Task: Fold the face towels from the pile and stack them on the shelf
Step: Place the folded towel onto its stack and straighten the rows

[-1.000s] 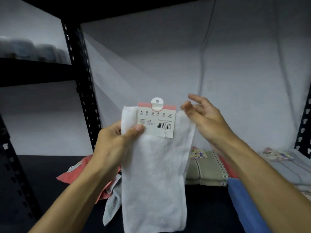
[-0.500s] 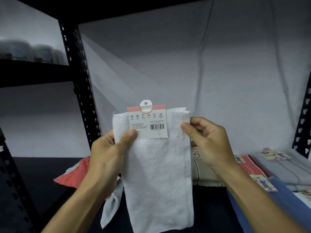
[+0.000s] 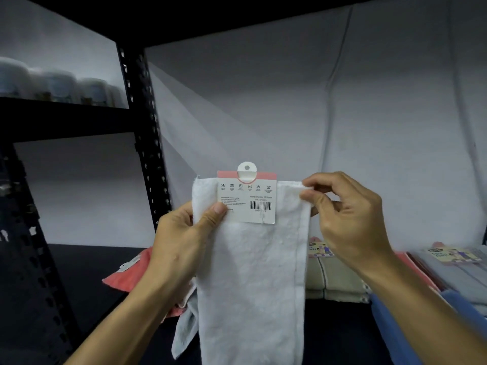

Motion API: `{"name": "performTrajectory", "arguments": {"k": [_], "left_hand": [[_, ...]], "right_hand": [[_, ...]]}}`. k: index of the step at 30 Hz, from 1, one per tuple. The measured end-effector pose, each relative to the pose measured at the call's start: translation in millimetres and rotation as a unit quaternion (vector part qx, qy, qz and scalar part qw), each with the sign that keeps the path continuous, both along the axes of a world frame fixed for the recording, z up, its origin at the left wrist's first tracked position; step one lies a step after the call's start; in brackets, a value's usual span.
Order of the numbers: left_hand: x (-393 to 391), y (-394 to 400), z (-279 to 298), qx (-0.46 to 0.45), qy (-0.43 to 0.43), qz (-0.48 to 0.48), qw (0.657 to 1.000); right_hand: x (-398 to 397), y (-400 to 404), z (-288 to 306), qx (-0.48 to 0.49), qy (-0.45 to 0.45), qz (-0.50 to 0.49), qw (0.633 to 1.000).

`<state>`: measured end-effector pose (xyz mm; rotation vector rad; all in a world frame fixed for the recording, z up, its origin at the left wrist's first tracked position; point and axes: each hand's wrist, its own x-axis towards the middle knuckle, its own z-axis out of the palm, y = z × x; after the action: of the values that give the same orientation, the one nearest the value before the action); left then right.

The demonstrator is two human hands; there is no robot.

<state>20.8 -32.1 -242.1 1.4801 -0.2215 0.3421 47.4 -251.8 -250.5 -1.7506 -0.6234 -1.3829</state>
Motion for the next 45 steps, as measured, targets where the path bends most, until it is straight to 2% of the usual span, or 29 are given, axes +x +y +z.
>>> {"name": "performTrajectory", "arguments": {"k": [9, 17, 22, 25, 27, 29, 32, 35, 38, 41, 43, 45], "left_hand": [[-0.1, 2.6, 1.7, 0.020, -0.019, 0.013, 1.000], [1.7, 1.5, 6.0, 0.048, -0.041, 0.008, 0.998], [38.6, -1.7, -12.3, 0.057, 0.032, 0.031, 0.997], [77.7, -0.5, -50.2, 0.123, 0.087, 0.089, 0.985], [103.0, 2.7, -82.0, 0.209, 0.115, 0.117, 0.964], [124.8, 7.7, -110.0, 0.327, 0.117, 0.121, 0.930], [150.8, 13.4, -133.7, 0.514, 0.093, 0.143, 0.840], [170.1, 13.5, -140.2, 0.637, 0.059, 0.164, 0.751], [185.7, 8.1, -147.6, 0.705, 0.041, 0.159, 0.690], [195.7, -0.4, -157.3, 0.763, 0.030, 0.157, 0.626], [199.2, -5.0, -162.2, 0.780, 0.029, 0.158, 0.605], [200.5, -6.2, -167.0, 0.782, 0.037, 0.159, 0.602]], "right_hand": [[-2.6, 4.6, 5.5, -0.021, 0.044, 0.012, 0.999], [-15.7, 3.4, 29.5, 0.021, 0.127, 0.061, 0.990], [21.2, -4.5, 33.4, -0.005, 0.282, 0.031, 0.959], [64.2, 2.0, 4.3, -0.065, 0.388, -0.028, 0.919], [92.0, 7.8, -29.3, -0.130, 0.437, -0.065, 0.887], [113.3, 12.0, -63.0, -0.185, 0.477, -0.074, 0.856], [133.9, 16.5, -98.0, -0.260, 0.493, -0.103, 0.824], [152.1, 21.0, -118.7, -0.339, 0.496, -0.143, 0.787], [164.1, 26.9, -129.5, -0.424, 0.483, -0.188, 0.742], [172.8, 34.8, -134.9, -0.520, 0.425, -0.241, 0.701], [178.4, 37.8, -139.1, -0.560, 0.397, -0.269, 0.676], [182.9, 39.9, -143.1, -0.578, 0.396, -0.280, 0.657]]}}
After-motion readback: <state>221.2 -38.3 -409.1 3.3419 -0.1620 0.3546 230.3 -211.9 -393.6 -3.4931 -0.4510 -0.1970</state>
